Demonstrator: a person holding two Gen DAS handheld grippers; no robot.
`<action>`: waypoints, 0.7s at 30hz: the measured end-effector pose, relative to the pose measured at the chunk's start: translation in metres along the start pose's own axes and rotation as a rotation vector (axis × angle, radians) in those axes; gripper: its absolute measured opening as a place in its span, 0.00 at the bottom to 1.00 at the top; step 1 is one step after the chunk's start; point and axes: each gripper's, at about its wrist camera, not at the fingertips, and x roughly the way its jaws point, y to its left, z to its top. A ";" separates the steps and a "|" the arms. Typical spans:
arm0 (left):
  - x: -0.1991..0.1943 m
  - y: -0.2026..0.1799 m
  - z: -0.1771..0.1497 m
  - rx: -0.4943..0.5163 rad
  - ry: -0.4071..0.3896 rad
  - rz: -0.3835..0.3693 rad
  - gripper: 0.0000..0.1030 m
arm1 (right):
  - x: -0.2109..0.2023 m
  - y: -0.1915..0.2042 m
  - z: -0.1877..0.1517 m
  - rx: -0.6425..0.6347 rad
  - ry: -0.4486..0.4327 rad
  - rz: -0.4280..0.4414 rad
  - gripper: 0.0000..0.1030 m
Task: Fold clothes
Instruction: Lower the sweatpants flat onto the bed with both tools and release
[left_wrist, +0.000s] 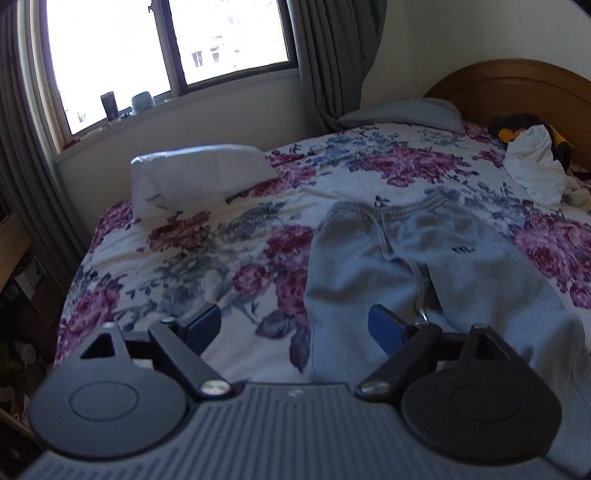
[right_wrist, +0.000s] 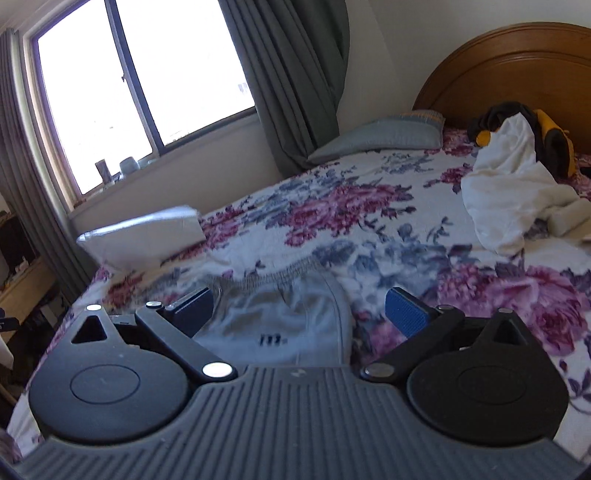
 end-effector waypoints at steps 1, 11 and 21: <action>-0.012 0.004 -0.025 -0.027 0.045 -0.013 0.85 | -0.013 0.004 -0.021 -0.015 0.032 0.000 0.98; -0.016 -0.010 -0.134 -0.258 0.366 -0.145 0.84 | -0.093 0.073 -0.142 0.076 0.243 -0.120 0.96; -0.022 -0.018 -0.152 -0.352 0.317 -0.194 0.11 | -0.120 0.115 -0.174 0.084 0.304 -0.148 0.96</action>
